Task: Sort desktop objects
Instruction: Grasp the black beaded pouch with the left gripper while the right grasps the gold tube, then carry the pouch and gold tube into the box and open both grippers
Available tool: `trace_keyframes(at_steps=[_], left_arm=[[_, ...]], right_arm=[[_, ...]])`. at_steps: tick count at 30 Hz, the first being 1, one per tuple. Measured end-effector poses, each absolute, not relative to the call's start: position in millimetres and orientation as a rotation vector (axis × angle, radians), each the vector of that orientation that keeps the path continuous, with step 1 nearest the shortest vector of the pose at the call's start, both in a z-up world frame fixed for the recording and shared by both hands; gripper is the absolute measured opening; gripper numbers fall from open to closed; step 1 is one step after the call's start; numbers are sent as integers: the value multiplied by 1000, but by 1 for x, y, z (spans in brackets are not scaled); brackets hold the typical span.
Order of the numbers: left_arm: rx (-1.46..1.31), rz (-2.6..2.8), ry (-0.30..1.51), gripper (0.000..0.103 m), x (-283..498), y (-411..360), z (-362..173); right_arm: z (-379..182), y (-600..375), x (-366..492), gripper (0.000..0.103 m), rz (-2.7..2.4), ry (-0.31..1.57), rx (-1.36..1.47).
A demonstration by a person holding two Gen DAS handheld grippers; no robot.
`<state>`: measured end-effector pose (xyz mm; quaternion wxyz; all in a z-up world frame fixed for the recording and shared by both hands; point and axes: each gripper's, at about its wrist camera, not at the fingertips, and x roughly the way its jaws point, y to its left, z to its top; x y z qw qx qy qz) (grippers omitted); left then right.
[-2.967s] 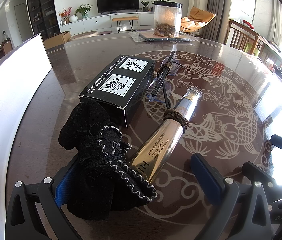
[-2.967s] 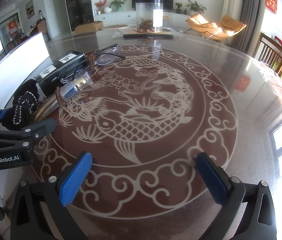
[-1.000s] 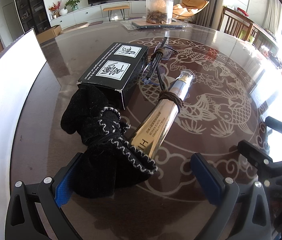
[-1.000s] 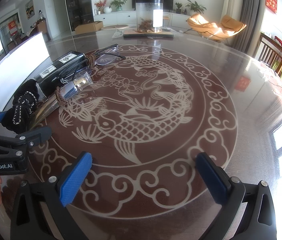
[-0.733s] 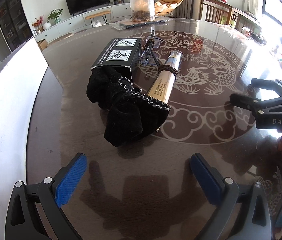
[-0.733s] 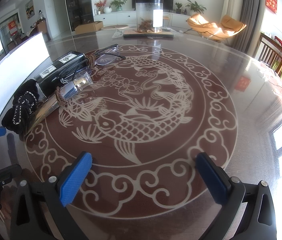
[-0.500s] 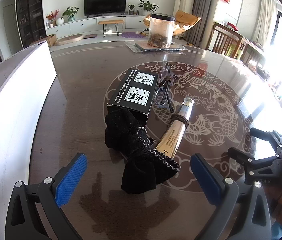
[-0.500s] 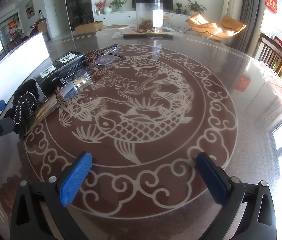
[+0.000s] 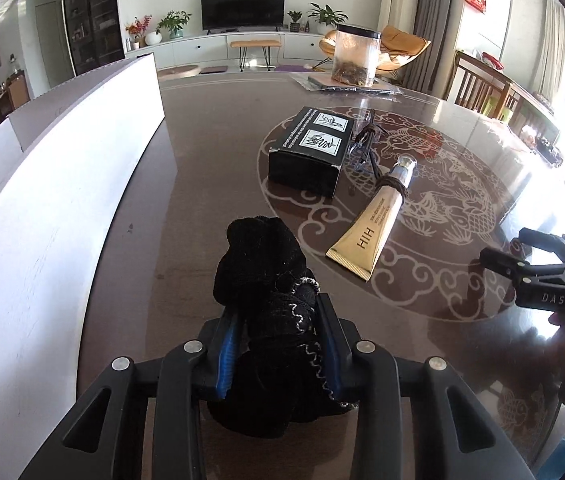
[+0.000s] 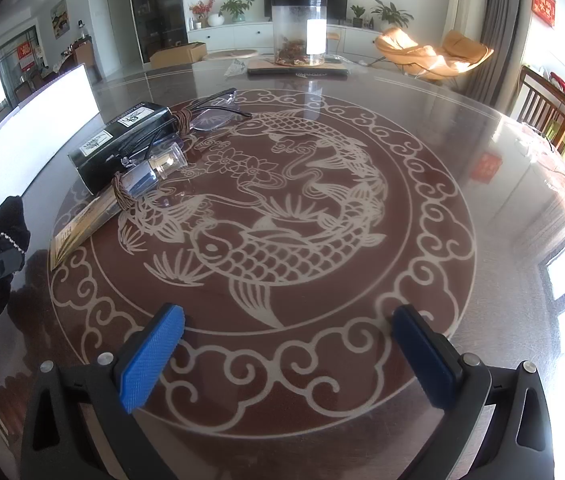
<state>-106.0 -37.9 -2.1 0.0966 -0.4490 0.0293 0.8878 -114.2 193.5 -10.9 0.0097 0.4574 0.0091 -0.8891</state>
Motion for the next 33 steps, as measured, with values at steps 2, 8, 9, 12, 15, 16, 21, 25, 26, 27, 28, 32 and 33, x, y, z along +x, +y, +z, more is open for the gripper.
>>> trace_keyframes(at_steps=[2, 8, 9, 12, 15, 16, 21, 25, 26, 27, 28, 32, 33], left_arm=[[-1332, 2640, 64, 36, -94, -48, -8], [-1288, 2675, 59, 36, -89, -51, -11], [-1290, 2679, 72, 36, -88, -51, -11], [-1287, 2682, 76, 35, -87, -53, -12], [-1285, 2676, 59, 35, -88, -54, -13], [-1284, 2674, 48, 35, -88, -56, -14], [-1280, 2671, 26, 35, -88, -58, -13], [-1266, 2650, -47, 35, -89, -64, -13], [-1253, 2631, -97, 35, -89, -69, -12], [-1241, 2602, -162, 35, -88, -75, -12], [-1240, 2582, -213, 35, -87, -80, -12], [-1206, 2590, -215, 35, -66, -82, 0], [-1181, 2594, -195, 35, -58, -80, 8]], right_arm=[[-10, 193, -114, 103, -2777, 30, 1428], [10, 183, -134, 101, -2599, -297, 1463], [19, 173, -140, 100, -2581, -365, 1424], [33, 129, -166, 100, -2605, -322, 1408], [18, 84, -191, 80, -2599, -179, 1550], [13, 73, -195, 72, -2616, -121, 1578], [7, 62, -186, 33, -2662, -34, 1517], [6, 100, -150, 29, -2610, -73, 1475], [9, 111, -138, 29, -2599, -70, 1462], [10, 121, -127, 29, -2582, -76, 1454], [14, 131, -115, 29, -2571, -77, 1453], [29, 160, -84, 28, -2555, -92, 1414], [36, 163, -80, 28, -2556, -90, 1395]])
